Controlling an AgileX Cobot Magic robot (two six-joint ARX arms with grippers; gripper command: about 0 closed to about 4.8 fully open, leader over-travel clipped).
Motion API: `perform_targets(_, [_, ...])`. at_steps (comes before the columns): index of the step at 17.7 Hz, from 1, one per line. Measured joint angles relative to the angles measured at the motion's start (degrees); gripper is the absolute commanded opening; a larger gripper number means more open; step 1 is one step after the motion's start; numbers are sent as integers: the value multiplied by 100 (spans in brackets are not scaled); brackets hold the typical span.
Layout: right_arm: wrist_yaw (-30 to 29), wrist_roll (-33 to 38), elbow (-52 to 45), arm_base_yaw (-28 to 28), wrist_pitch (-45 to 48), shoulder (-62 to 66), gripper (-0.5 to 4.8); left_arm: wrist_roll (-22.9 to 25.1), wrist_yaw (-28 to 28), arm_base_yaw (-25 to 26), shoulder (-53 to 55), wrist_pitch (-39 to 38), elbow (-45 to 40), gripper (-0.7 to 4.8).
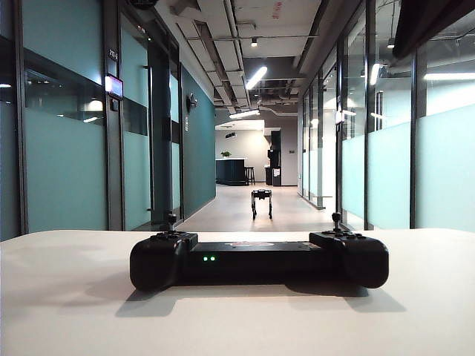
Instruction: Push the left joystick on the remote control sitting on the white table forward to make the robot dog walk in a straight line until it approaches the door.
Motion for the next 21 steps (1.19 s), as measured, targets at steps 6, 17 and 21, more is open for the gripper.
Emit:
perform_targets(6, [-138, -190, -1392, 2, 1357, -1408, -5, 103, -114, -2, -1241, 1102, -1366, -5])
perform_targets(17, [-79, -190, -1390, 0, 1388, -1394, -5, 466, -306, -2, -2337, 2916, -3327, -6])
perform_targets(21, [-79, -190, -1390, 0, 1388, -1392, -5, 566, -634, 448, -2658, 3342, -3689, -6])
